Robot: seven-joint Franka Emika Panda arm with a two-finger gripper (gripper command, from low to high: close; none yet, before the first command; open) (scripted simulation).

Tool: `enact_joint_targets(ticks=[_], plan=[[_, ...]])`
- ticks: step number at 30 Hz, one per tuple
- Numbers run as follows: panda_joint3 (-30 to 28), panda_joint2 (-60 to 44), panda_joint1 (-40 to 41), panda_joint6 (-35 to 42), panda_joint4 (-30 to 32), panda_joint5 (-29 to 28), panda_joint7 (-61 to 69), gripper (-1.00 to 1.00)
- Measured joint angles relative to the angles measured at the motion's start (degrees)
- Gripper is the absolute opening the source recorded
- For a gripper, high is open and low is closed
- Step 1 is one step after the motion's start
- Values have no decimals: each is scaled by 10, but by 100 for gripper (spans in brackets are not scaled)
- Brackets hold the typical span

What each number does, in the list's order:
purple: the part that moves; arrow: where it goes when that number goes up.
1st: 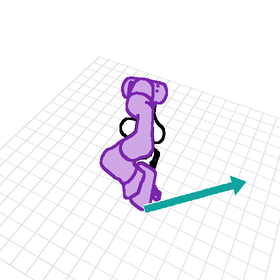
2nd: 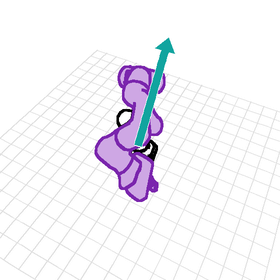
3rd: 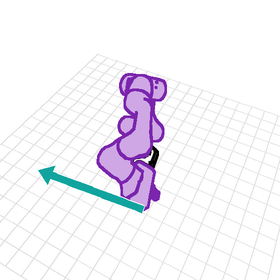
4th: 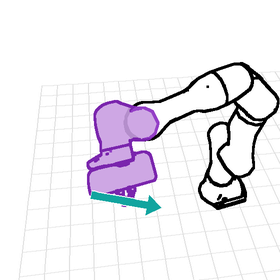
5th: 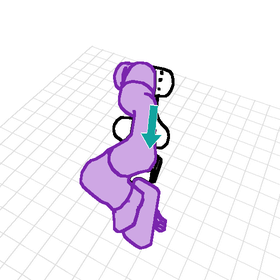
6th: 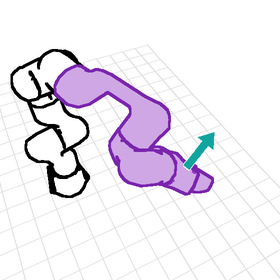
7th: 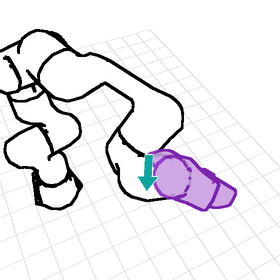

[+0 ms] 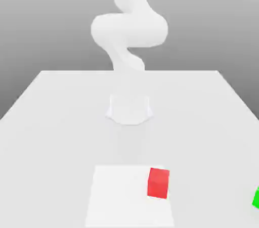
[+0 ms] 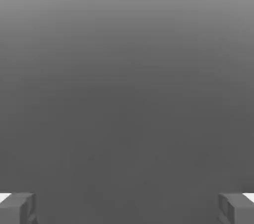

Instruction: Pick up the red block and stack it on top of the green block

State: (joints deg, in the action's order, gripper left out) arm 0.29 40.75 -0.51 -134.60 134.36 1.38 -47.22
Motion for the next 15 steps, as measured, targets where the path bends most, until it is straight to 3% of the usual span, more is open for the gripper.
enact_joint_targets(ticks=[8, 15], plan=[[27, -171, -12, -94, 86, 36, -54, 0], [58, -317, -21, -176, 159, 31, -126, 0]])
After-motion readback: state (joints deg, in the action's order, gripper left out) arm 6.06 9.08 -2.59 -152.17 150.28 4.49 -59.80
